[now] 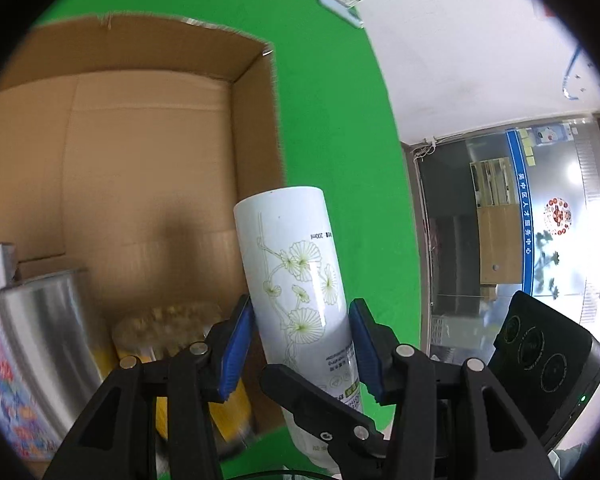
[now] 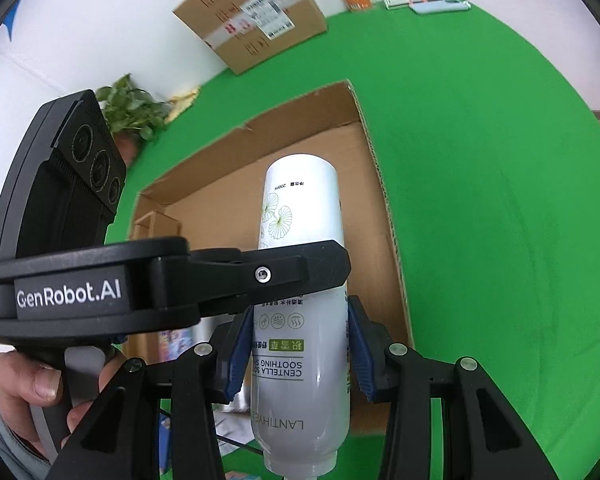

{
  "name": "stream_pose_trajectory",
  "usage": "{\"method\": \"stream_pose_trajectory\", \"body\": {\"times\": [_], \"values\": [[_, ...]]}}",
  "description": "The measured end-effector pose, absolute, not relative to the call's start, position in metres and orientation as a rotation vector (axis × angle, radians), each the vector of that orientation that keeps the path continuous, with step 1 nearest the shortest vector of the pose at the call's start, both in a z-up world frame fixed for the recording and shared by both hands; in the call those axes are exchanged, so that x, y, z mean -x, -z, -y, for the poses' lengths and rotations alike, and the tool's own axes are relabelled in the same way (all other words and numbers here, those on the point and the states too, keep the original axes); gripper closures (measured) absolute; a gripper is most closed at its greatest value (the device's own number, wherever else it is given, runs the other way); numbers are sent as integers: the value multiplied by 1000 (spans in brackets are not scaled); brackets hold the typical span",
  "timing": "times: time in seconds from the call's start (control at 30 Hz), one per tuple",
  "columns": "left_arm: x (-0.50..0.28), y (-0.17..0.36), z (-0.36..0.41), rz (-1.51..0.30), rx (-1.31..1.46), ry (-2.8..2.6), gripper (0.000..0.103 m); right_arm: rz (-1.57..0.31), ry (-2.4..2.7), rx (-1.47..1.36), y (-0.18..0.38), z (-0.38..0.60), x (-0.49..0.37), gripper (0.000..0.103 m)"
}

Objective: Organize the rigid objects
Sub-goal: 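Lift the lotion tube and lower it upright into the tray beside the jar, then open the right gripper to release the tube and withdraw it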

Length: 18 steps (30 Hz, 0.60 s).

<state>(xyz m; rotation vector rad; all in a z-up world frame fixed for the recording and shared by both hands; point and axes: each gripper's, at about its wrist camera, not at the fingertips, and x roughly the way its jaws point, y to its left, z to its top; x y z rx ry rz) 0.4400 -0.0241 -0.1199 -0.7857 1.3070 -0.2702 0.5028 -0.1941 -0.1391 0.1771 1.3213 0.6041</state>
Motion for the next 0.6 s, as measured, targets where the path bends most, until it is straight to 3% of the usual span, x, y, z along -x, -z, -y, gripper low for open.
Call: {"method": "stream_pose_trajectory", "body": {"times": [0.2, 0.33, 0.53, 0.57, 0.6], "values": [[-451, 155, 20, -1384, 833, 232, 56, -1374, -576, -117, 177, 184, -515, 60], [-447, 149, 17, -1382, 854, 212, 56, -1399, -507, -87, 190, 184, -517, 51], [-403, 89, 12, -1265, 702, 175, 54, -1392, -502, -73, 173, 201, -494, 49], [-385, 72, 11, -1227, 648, 137, 52, -1380, -495, -64, 166, 204, -488, 47], [-371, 58, 11, -1193, 597, 81, 44, -1362, -488, -56, 156, 209, -481, 36]]}}
